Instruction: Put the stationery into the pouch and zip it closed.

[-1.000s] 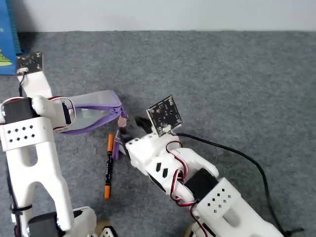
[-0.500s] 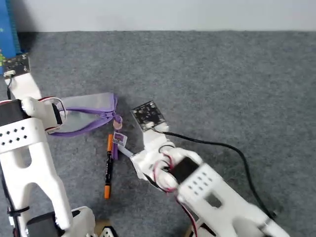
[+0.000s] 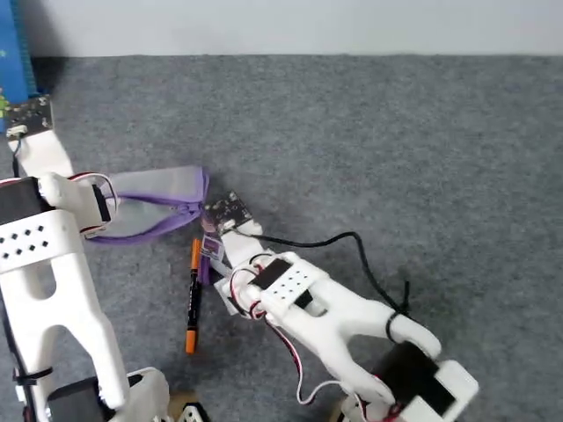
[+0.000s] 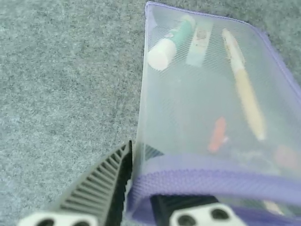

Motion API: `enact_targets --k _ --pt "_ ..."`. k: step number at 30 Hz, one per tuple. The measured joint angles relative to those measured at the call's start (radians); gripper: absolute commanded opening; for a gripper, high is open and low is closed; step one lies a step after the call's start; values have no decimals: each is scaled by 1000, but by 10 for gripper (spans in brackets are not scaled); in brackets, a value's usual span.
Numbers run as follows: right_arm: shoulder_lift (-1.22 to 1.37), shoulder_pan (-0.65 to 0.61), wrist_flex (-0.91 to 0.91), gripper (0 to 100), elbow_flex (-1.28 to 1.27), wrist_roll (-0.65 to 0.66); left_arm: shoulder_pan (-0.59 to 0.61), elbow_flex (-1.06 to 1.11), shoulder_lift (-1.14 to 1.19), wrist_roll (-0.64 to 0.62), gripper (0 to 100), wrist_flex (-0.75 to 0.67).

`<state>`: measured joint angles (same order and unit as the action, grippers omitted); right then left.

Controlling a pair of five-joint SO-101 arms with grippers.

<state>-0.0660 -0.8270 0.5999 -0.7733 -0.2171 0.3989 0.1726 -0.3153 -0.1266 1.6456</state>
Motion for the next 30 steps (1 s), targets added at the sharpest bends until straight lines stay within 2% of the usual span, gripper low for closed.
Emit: enact_targets --k 2,5,7,11,18,22,24,28,30 --pt "32 0 -26 120 0 9 3 0 0 0 11 -5" --pt "60 3 -37 0 12 17 5 0 0 0 11 -6" --pt "64 17 -37 29 14 25 5 0 0 0 11 -6" --pt "60 46 -2 10 18 63 3 0 0 0 11 -9" --pt "-74 118 233 8 14 94 3 0 0 0 11 -9" --pt "-176 193 348 10 14 166 3 0 0 0 11 -9" --pt "-221 227 387 46 14 190 3 0 0 0 11 -9" --pt "-264 244 437 199 14 199 3 0 0 0 11 -9" --pt "-267 244 437 215 14 199 3 0 0 0 11 -9"
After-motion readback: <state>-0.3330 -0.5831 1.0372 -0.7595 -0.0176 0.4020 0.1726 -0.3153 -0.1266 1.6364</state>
